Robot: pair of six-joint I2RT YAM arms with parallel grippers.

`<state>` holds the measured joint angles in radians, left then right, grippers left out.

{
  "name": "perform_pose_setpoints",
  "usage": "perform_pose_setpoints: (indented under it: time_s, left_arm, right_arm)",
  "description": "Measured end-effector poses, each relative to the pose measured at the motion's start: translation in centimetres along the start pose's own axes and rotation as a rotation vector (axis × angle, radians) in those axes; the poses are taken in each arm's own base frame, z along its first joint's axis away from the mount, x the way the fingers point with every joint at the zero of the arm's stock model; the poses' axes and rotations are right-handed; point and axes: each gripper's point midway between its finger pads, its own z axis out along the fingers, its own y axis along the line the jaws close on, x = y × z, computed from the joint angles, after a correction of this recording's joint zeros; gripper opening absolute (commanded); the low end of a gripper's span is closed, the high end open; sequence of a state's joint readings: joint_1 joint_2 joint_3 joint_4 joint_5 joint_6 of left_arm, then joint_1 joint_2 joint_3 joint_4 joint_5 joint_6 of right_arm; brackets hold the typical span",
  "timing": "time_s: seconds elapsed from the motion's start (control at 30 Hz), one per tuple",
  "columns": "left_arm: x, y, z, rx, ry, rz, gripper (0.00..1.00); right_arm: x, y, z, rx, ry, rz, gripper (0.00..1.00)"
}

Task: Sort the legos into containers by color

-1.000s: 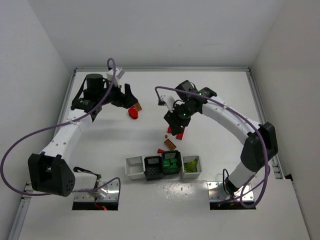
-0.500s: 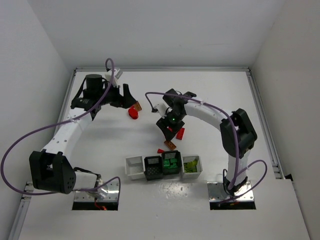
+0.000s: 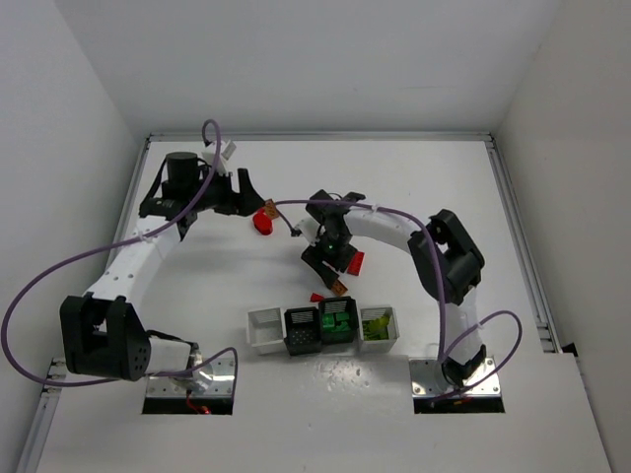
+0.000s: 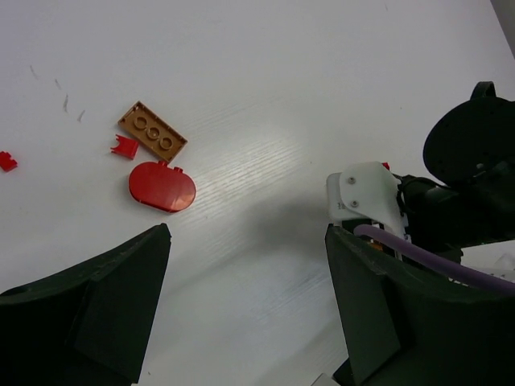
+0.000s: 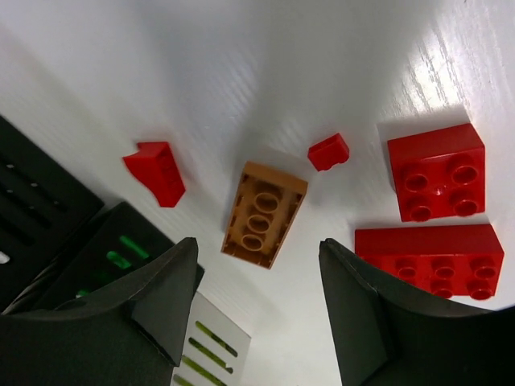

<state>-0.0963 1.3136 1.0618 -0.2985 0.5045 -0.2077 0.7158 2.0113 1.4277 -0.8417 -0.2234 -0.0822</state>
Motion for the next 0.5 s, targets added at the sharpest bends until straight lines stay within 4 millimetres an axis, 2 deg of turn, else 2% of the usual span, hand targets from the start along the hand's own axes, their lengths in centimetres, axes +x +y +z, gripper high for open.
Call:
perform_pose_setpoints:
  time_s: [0.37,0.5]
  left_arm:
    - [2.3,2.6,-0.2,-0.037,0.026,-0.062,0.84]
    - [2.6,3.0,-0.3,-0.043,0.027,-0.071,0.84]
  right_arm:
    - [1.0,-0.9,2.0,0.021,0.065,0.013,0.64]
    - [1.2,-1.0,2.3,0.021,0.077,0.015,0.64]
